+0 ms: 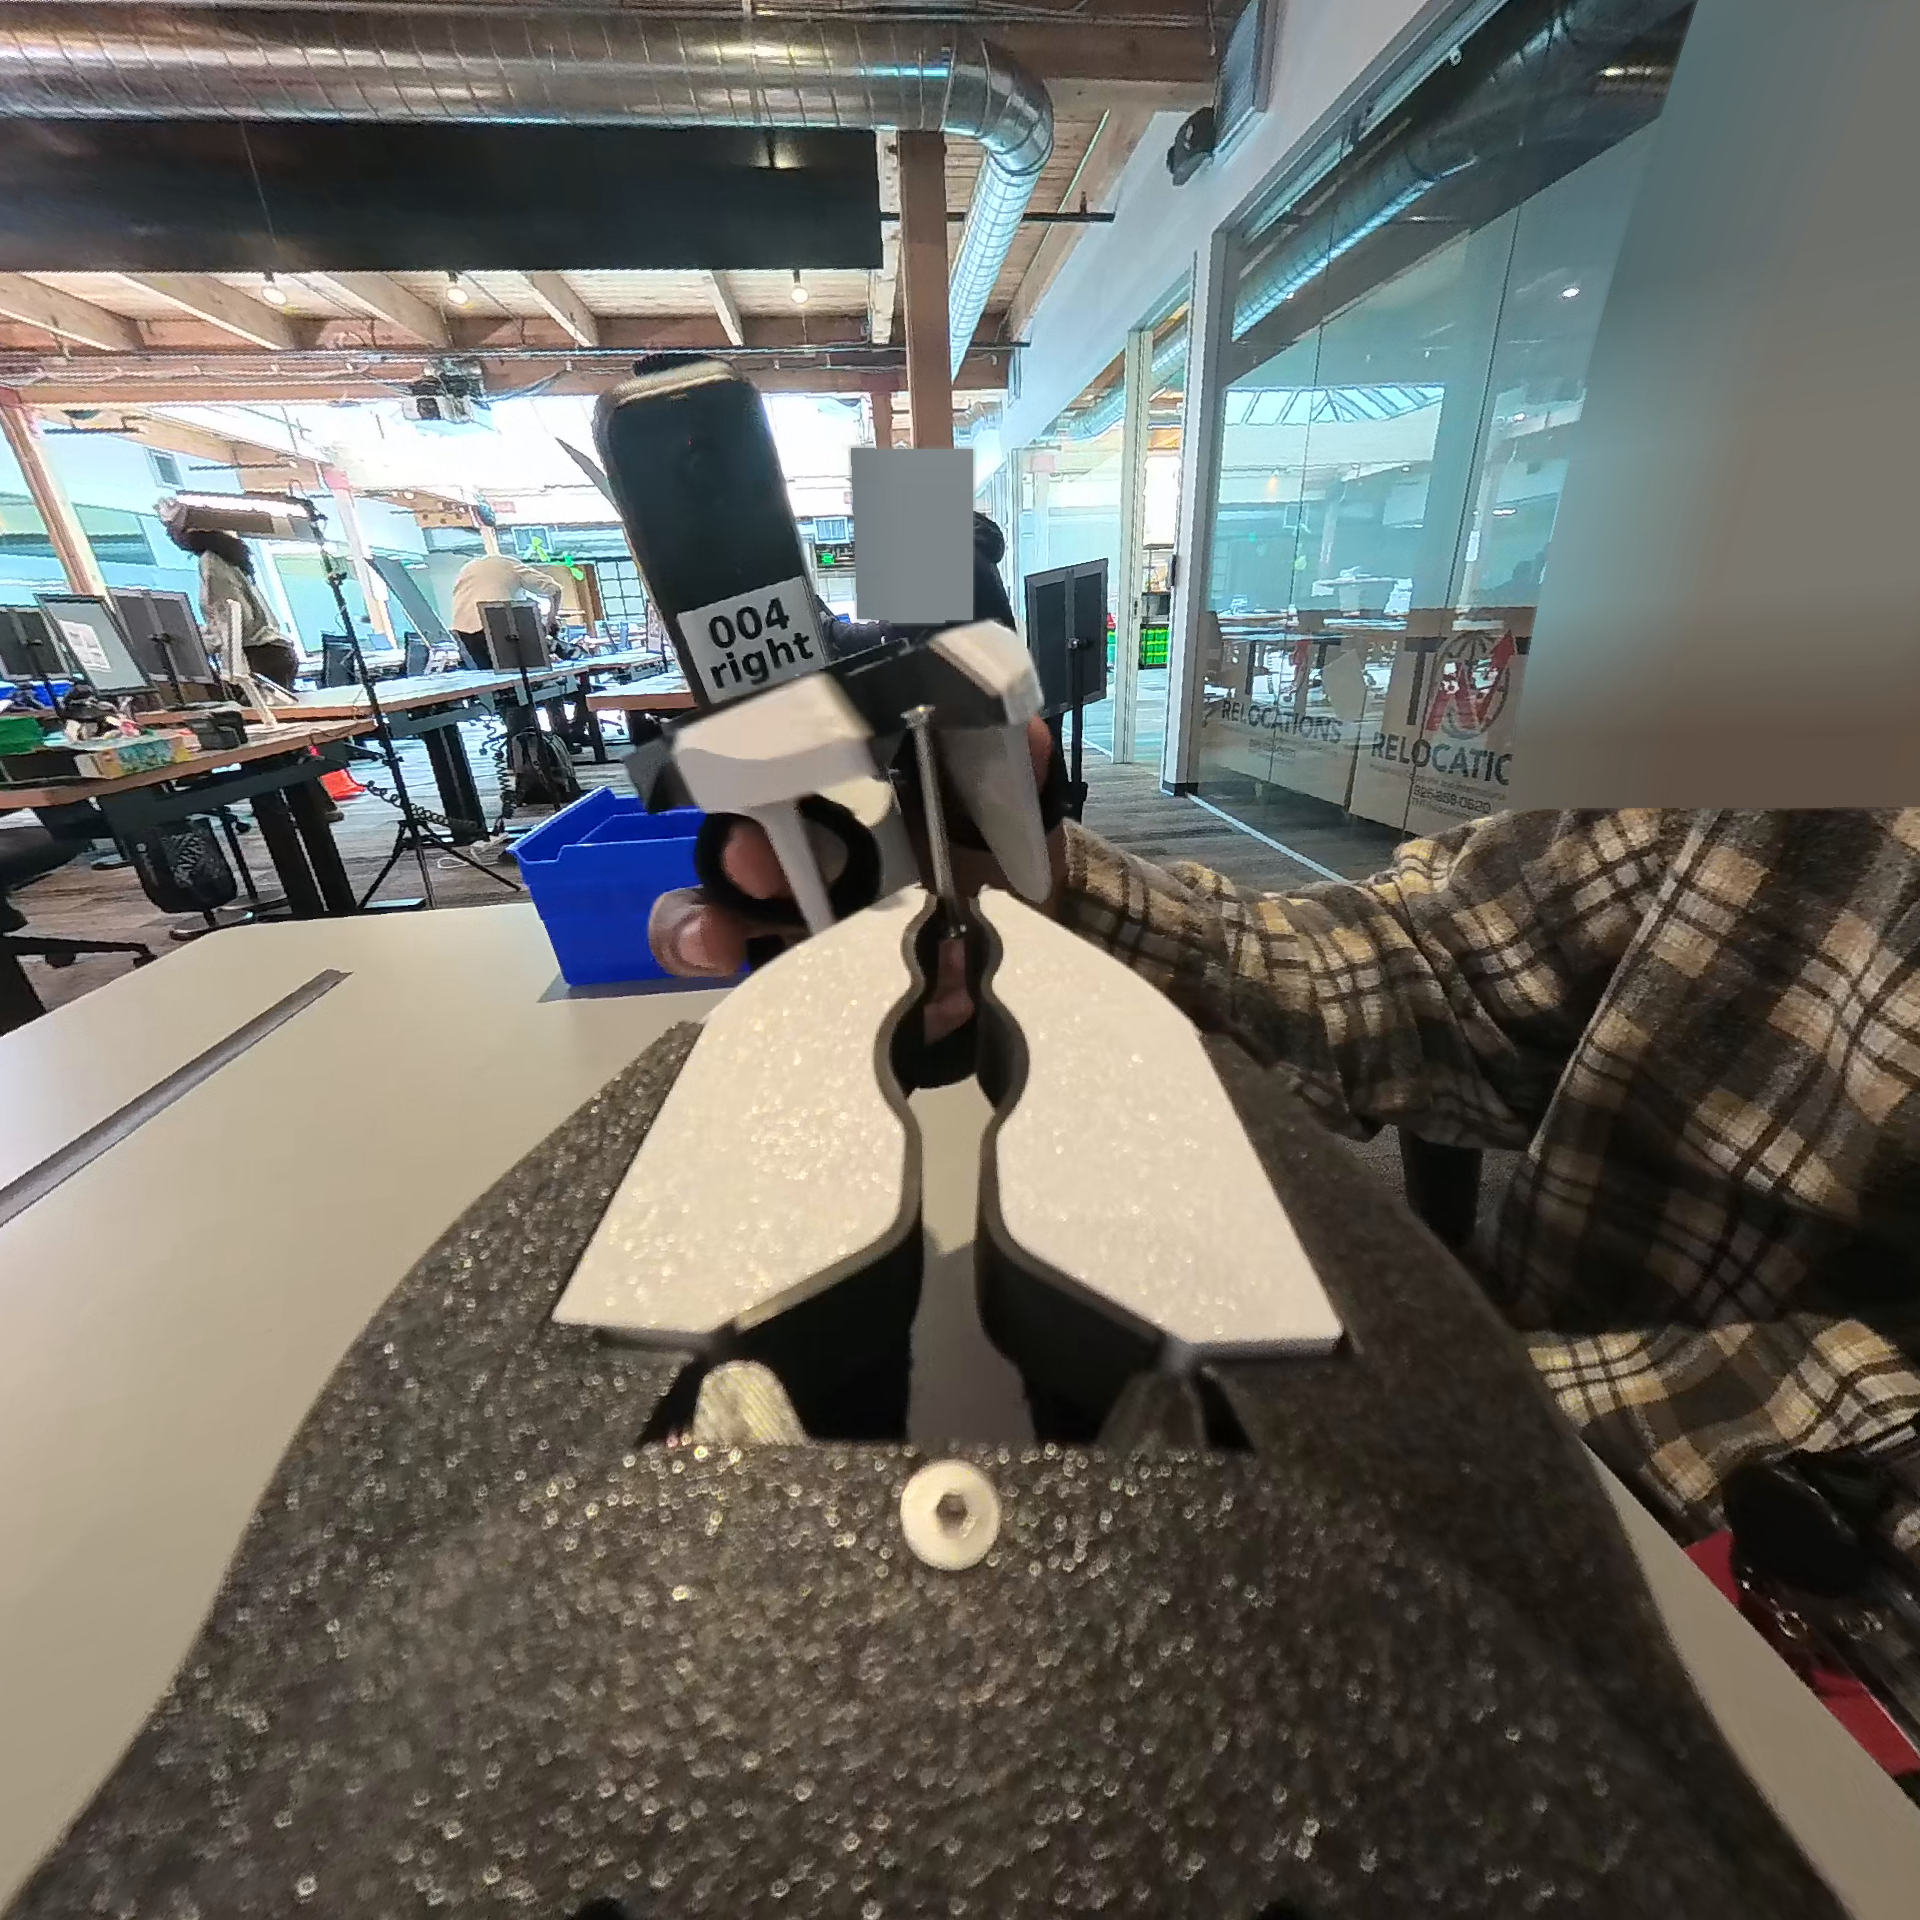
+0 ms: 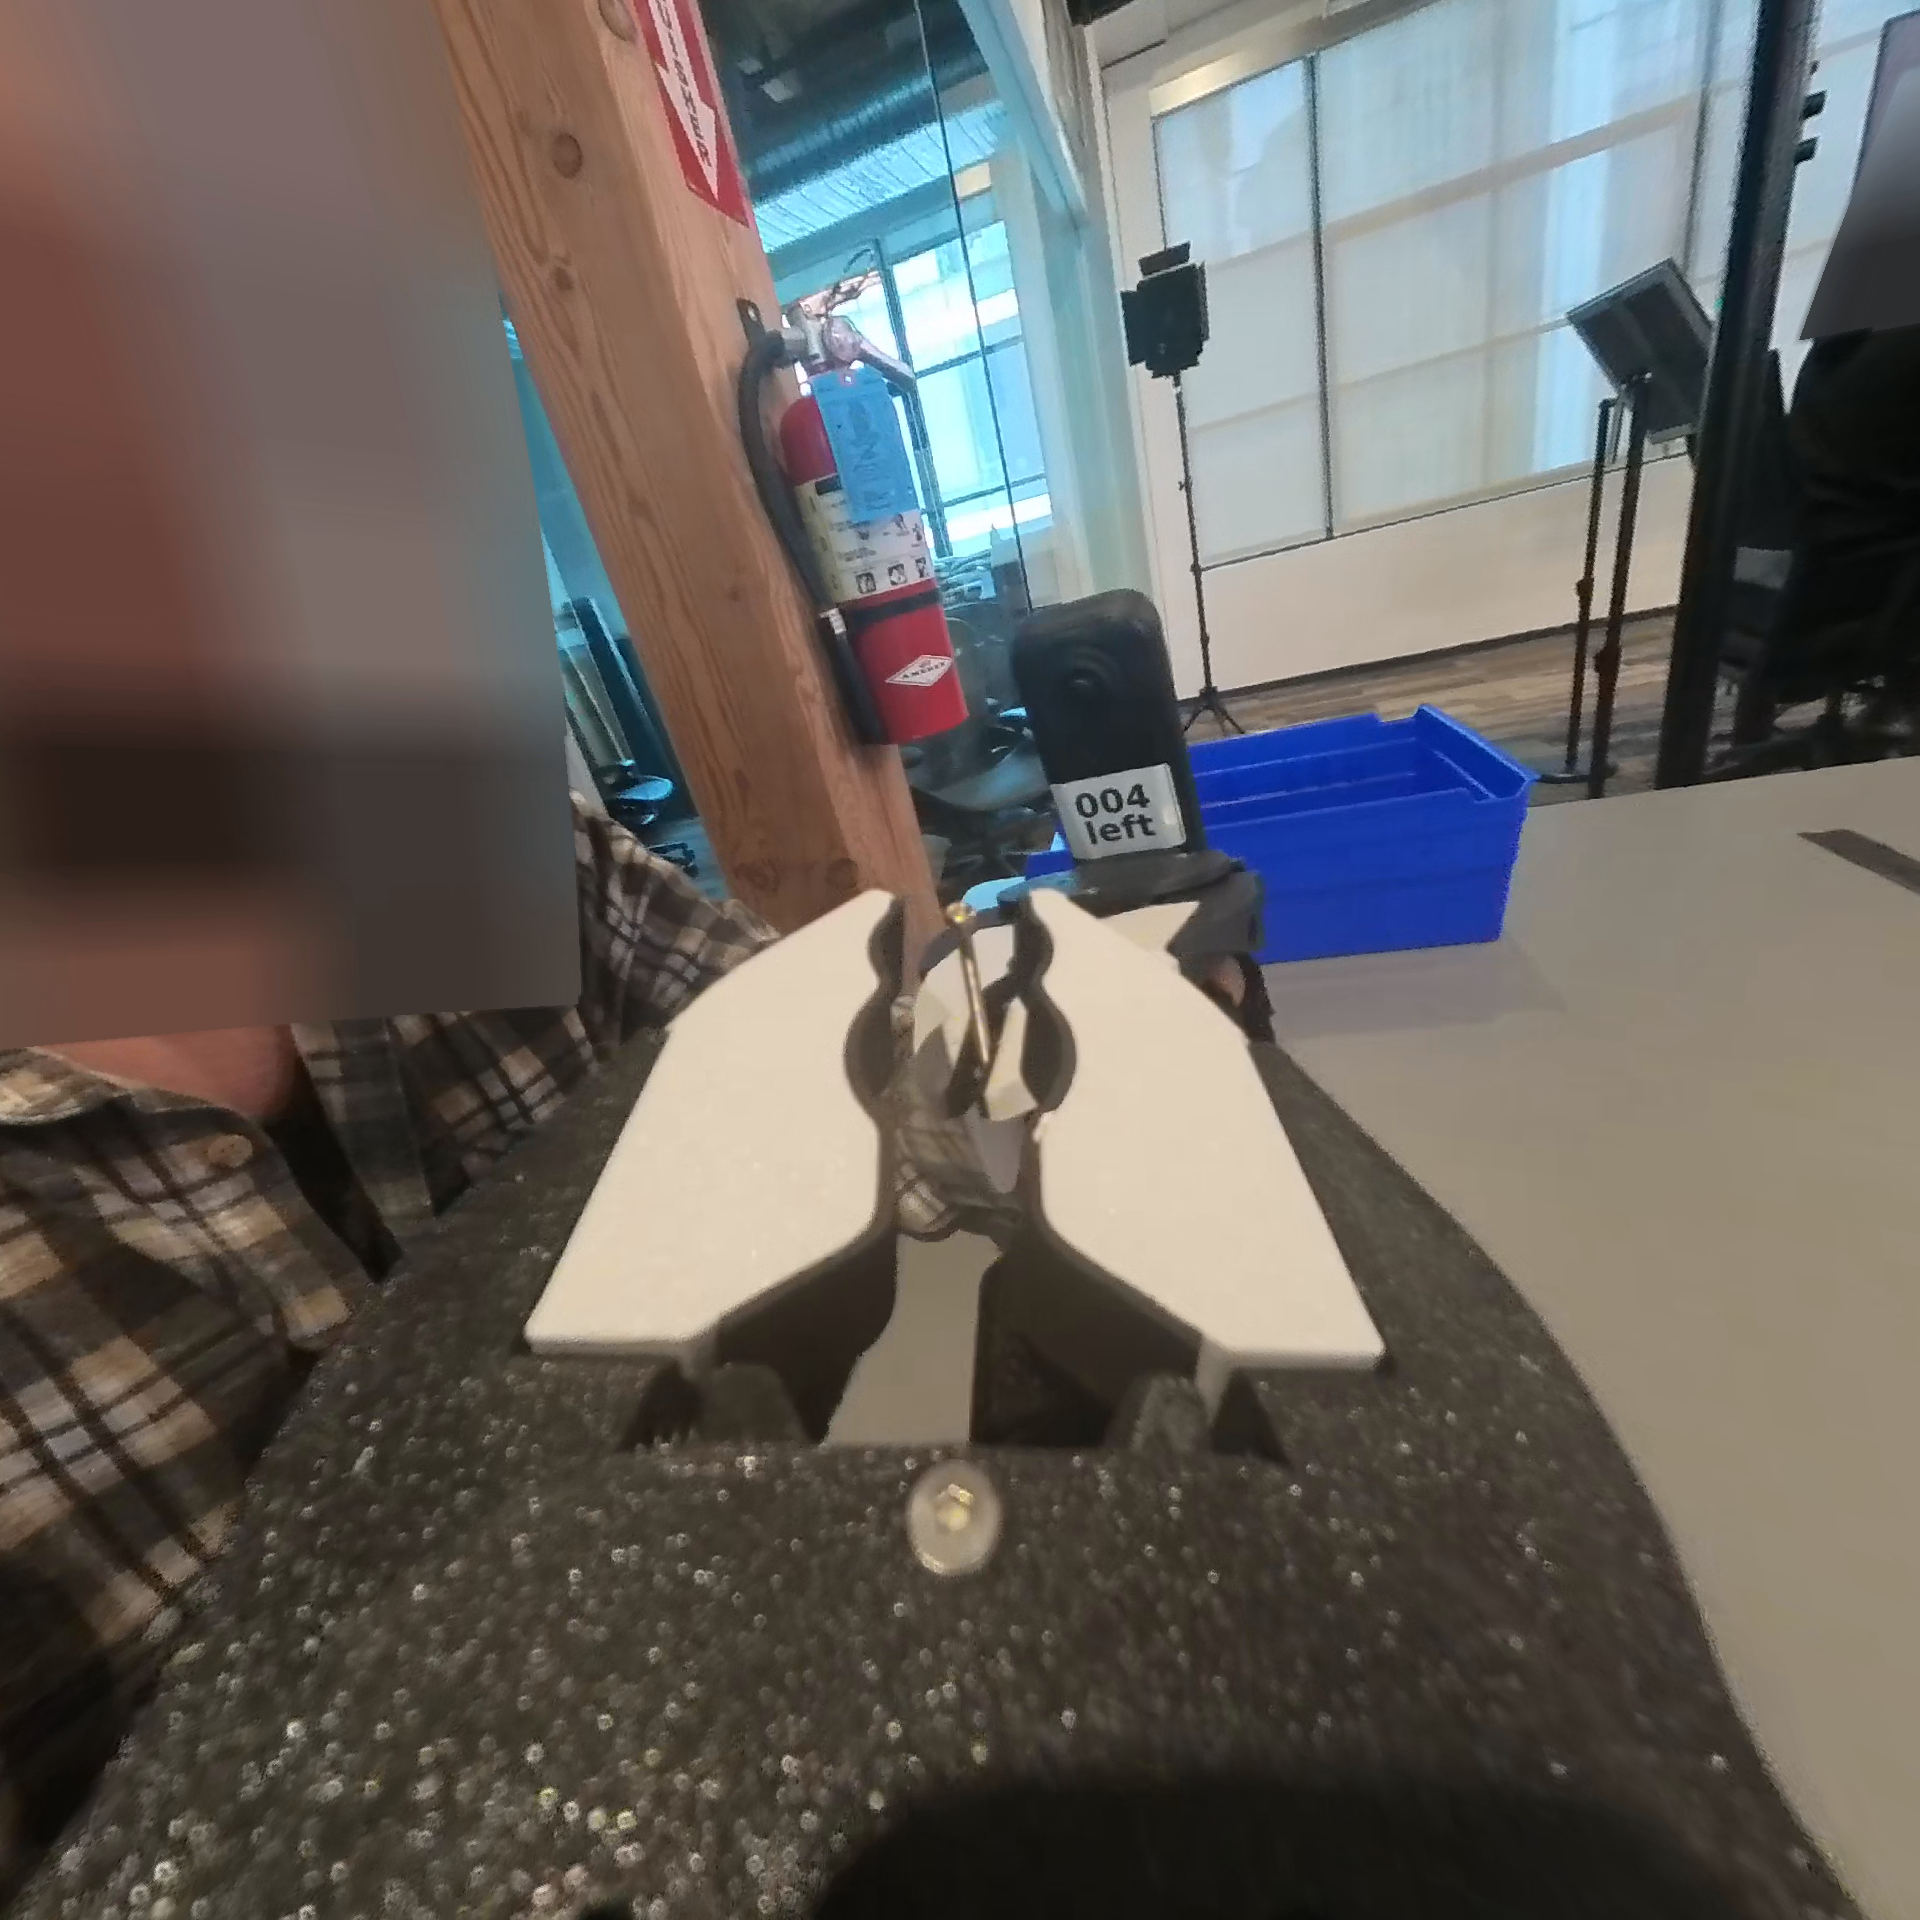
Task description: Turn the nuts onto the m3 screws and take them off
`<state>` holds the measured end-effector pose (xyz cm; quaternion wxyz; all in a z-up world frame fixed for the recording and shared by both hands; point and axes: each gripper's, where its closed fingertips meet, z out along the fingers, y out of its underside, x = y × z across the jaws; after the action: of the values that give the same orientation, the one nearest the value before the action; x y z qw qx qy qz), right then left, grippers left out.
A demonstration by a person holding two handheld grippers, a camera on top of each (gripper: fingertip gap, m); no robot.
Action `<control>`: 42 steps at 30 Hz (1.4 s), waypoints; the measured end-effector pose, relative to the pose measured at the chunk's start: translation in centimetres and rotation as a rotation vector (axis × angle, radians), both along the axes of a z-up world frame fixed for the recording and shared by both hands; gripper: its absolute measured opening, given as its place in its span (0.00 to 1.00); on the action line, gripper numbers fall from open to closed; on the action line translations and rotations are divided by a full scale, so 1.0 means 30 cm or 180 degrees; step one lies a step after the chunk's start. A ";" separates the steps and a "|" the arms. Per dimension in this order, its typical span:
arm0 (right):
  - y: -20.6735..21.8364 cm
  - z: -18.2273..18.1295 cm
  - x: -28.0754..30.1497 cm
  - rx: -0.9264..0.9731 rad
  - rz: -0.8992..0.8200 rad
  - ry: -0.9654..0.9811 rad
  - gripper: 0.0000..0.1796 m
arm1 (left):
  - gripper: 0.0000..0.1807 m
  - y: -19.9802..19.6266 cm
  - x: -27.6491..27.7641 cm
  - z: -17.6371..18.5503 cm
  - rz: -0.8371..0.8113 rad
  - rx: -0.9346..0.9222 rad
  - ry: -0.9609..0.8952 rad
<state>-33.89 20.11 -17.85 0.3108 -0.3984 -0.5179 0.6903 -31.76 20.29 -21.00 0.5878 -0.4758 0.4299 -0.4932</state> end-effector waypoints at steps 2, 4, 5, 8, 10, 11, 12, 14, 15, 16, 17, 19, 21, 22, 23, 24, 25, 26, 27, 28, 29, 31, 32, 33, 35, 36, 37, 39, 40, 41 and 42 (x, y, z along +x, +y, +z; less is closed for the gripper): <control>-0.010 -0.003 -0.002 0.0014 0.0041 -0.0021 0.08 | 0.02 0.000 0.000 0.000 0.0002 -0.0002 0.0002; -0.014 -0.005 -0.006 0.0000 0.0068 -0.0031 0.06 | 0.02 0.001 0.001 0.000 0.0014 0.0005 0.0004; -0.014 -0.005 -0.007 -0.0004 0.0070 -0.0033 0.03 | 0.02 0.001 0.001 0.000 0.0014 0.0005 0.0004; -0.012 -0.004 -0.009 0.0001 0.0055 -0.0016 0.03 | 0.02 0.000 0.000 0.001 0.0013 0.0010 0.0001; -0.013 -0.003 -0.008 0.0000 0.0060 -0.0018 0.03 | 0.02 -0.002 0.000 0.002 -0.0002 0.0008 -0.0002; -0.015 -0.002 -0.006 0.0003 0.0079 -0.0019 0.03 | 0.02 -0.004 0.001 0.003 -0.0021 0.0006 -0.0004; -0.017 -0.001 -0.004 0.0003 0.0098 -0.0015 0.03 | 0.02 -0.006 0.002 0.002 -0.0036 0.0007 0.0008; -0.024 0.031 0.013 -0.0081 0.0199 0.0142 0.03 | 0.02 -0.010 0.008 -0.005 -0.0061 0.0015 0.0048; -0.025 0.049 0.024 -0.0120 0.0239 0.0219 0.03 | 0.02 -0.012 0.009 -0.004 -0.0081 0.0008 0.0031; -0.019 0.059 0.031 -0.0121 0.0217 0.0256 0.03 | 0.02 -0.013 0.008 -0.002 -0.0092 -0.0002 0.0009; -0.013 0.064 0.037 -0.0092 0.0170 0.0269 0.03 | 0.02 -0.012 0.007 -0.002 -0.0086 -0.0005 0.0009; -0.005 0.070 0.050 -0.0034 0.0070 0.0276 0.03 | 0.02 -0.007 0.005 -0.003 -0.0048 0.0007 0.0027; 0.003 0.069 0.064 0.0009 -0.0077 0.0259 0.03 | 0.02 -0.001 0.004 -0.006 -0.0010 -0.0001 0.0051; 0.010 0.064 0.073 0.0046 -0.0188 0.0235 0.03 | 0.02 0.004 0.003 -0.011 0.0016 -0.0004 0.0075; 0.019 0.058 0.084 0.0085 -0.0324 0.0210 0.03 | 0.02 0.009 0.003 -0.015 0.0044 -0.0013 0.0096; 0.029 0.052 0.099 0.0112 -0.0457 0.0181 0.03 | 0.02 0.014 0.002 -0.019 0.0063 -0.0030 0.0110; 0.040 0.047 0.119 0.0125 -0.0592 0.0151 0.03 | 0.02 0.018 0.001 -0.022 0.0079 -0.0046 0.0115; 0.052 0.043 0.145 0.0138 -0.0734 0.0126 0.03 | 0.02 0.022 0.000 -0.023 0.0093 -0.0057 0.0109; 0.065 0.040 0.177 0.0148 -0.0876 0.0096 0.03 | 0.02 0.024 -0.001 -0.023 0.0103 -0.0069 0.0102; 0.080 0.037 0.217 0.0151 -0.1027 0.0062 0.03 | 0.02 0.027 -0.001 -0.025 0.0115 -0.0081 0.0105; 0.101 0.035 0.263 0.0150 -0.1211 0.0016 0.03 | 0.02 0.028 0.001 -0.028 0.0123 -0.0083 0.0118; 0.157 0.034 0.384 0.0120 -0.1652 -0.0097 0.03 | 0.02 0.031 0.006 -0.036 0.0154 -0.0080 0.0153; 0.189 0.035 0.460 0.0090 -0.1897 -0.0171 0.03 | 0.02 0.032 0.008 -0.039 0.0172 -0.0075 0.0171; 0.230 0.033 0.548 0.0057 -0.2203 -0.0281 0.03 | 0.02 0.033 0.011 -0.043 0.0184 -0.0073 0.0190; 0.324 0.023 0.765 0.0050 -0.2950 -0.0542 0.03 | 0.02 0.033 0.019 -0.050 0.0182 -0.0082 0.0226; 0.368 0.017 0.888 0.0020 -0.3339 -0.0666 0.03 | 0.02 0.034 0.022 -0.054 0.0180 -0.0092 0.0231; 0.406 0.000 1.014 -0.0046 -0.3700 -0.0831 0.03 | 0.02 0.034 0.025 -0.057 0.0172 -0.0104 0.0233; 0.453 -0.058 1.236 -0.0227 -0.4221 -0.1159 0.03 | 0.02 0.036 0.031 -0.066 0.0162 -0.0126 0.0248; 0.469 -0.104 1.330 -0.0368 -0.4404 -0.1357 0.03 | 0.02 0.037 0.034 -0.069 0.0164 -0.0135 0.0249; 0.480 -0.161 1.415 -0.0522 -0.4561 -0.1581 0.03 | 0.02 0.037 0.038 -0.072 0.0157 -0.0149 0.0252; 0.488 -0.215 1.484 -0.0653 -0.4685 -0.1766 0.02 | 0.02 0.037 0.042 -0.074 0.0151 -0.0160 0.0256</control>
<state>10.64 34.76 -24.30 0.5086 -0.8226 -0.1139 0.2272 -30.49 21.41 -23.23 0.5694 -0.5199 0.4293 -0.4703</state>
